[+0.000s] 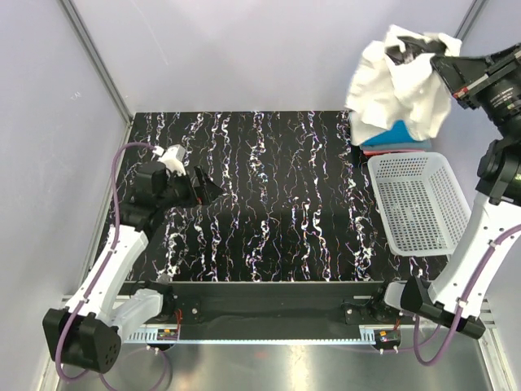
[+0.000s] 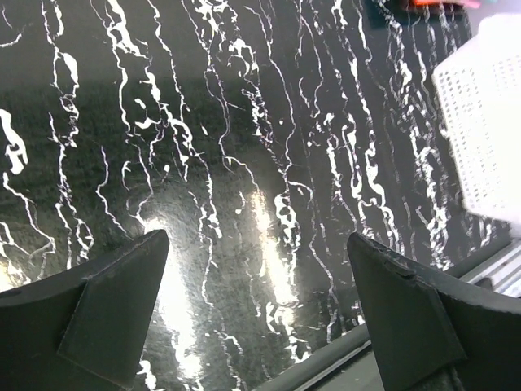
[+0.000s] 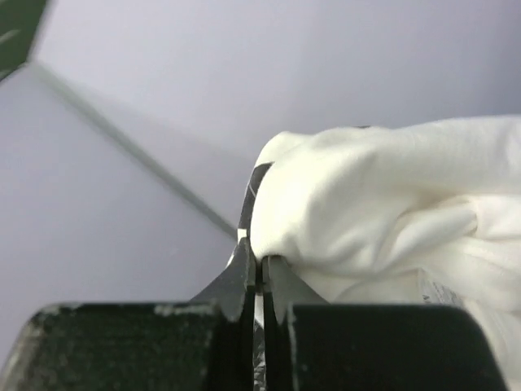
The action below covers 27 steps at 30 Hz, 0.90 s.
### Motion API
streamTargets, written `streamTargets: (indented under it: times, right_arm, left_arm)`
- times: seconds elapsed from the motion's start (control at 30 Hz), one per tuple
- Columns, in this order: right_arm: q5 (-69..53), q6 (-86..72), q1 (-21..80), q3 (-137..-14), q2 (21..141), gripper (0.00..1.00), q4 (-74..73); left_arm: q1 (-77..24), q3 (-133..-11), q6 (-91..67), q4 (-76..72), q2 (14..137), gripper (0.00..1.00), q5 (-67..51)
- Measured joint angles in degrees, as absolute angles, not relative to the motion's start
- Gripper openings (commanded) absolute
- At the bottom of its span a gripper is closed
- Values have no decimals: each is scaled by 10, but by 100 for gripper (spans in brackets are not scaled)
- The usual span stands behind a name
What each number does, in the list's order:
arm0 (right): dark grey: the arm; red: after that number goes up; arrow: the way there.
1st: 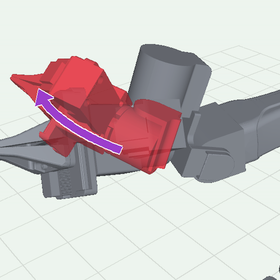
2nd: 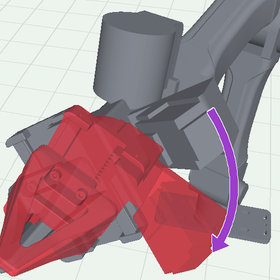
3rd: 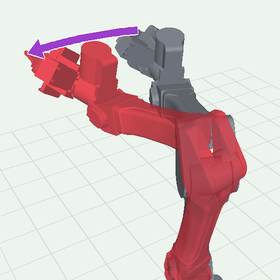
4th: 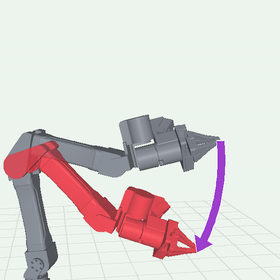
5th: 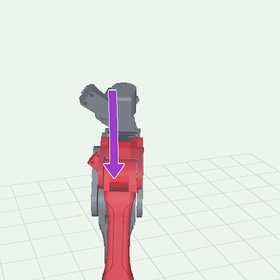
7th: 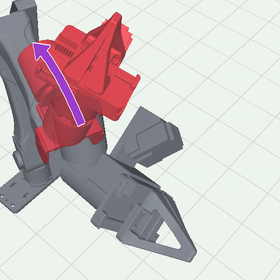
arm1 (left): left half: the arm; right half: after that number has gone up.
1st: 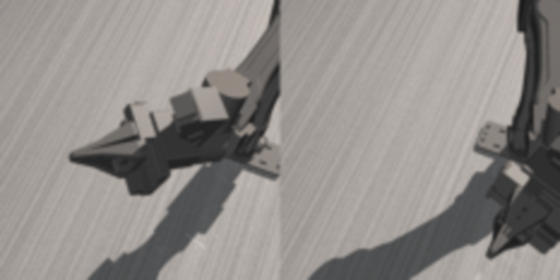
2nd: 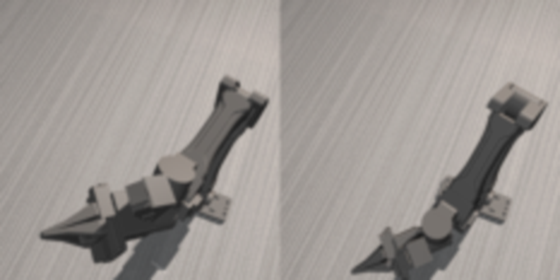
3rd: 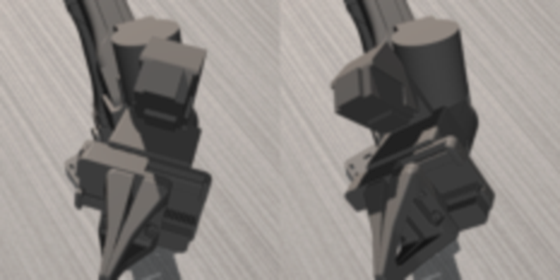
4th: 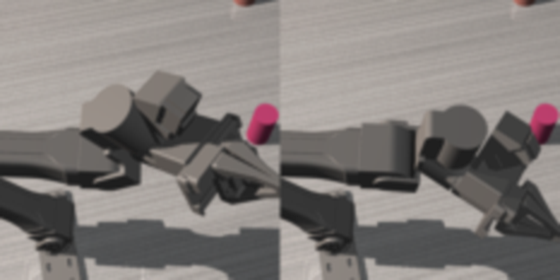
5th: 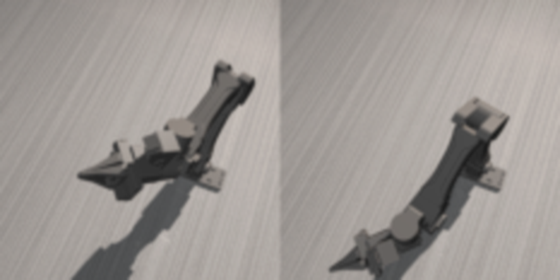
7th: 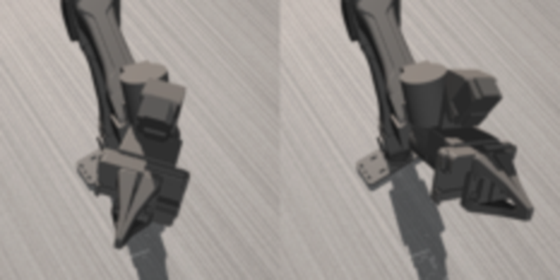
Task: Fold and stack the t-shirts
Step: Move the tshirt to the center of the board
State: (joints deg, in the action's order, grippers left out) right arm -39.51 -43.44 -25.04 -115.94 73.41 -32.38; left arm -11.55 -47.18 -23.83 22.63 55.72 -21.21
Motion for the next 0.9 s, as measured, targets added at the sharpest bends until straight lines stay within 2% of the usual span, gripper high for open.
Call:
streamTargets:
  times: [0.1,0.17,0.3,0.4,0.43,0.53,0.57,0.63,0.67,0.8,0.9]
  right_arm:
    - [-469,-502,-230,-1185,731,2,-243]
    - [-494,-525,-214,-1160,719,8,-212]
    - [-519,-524,-164,-1025,681,10,-176]
    - [-493,-497,-93,-909,685,11,-183]
    - [-472,-486,-58,-867,695,21,-181]
    - [-408,-470,53,-746,754,37,-175]
    - [-393,-466,93,-713,782,45,-177]
    - [-360,-452,153,-682,838,52,-206]
    - [-342,-439,178,-681,866,59,-228]
    - [-260,-382,214,-714,898,66,-328]
    - [-177,-350,206,-771,889,67,-387]
  left_arm:
    - [-116,-472,-271,238,544,99,-174]
    - [-116,-474,-291,252,530,99,-142]
    - [-115,-490,-310,278,486,99,-90]
    - [-115,-490,-314,281,431,99,-58]
    - [-115,-490,-314,284,404,99,-45]
    - [-114,-490,-310,291,378,99,-32]
    - [-114,-490,-306,293,378,99,-32]
    - [-114,-484,-297,295,387,98,-41]
    - [-114,-476,-293,295,396,97,-52]
    - [-114,-432,-290,284,441,88,-124]
    - [-129,-391,-315,241,485,85,-183]
